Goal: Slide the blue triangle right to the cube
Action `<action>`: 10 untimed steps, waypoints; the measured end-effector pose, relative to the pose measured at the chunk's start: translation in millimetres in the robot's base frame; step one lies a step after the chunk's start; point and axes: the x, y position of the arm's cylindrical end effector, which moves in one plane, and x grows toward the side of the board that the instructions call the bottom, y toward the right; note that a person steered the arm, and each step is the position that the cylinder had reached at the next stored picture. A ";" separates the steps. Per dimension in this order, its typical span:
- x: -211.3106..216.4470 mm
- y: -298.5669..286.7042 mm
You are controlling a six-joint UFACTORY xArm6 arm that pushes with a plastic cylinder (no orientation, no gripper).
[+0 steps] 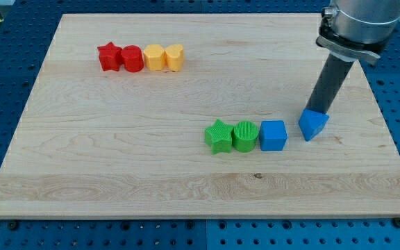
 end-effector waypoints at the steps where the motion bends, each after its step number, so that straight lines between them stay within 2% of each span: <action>1: 0.0 0.0; 5: 12.2 -2.6; 8: 12.2 -39.0; 10: 12.2 -30.5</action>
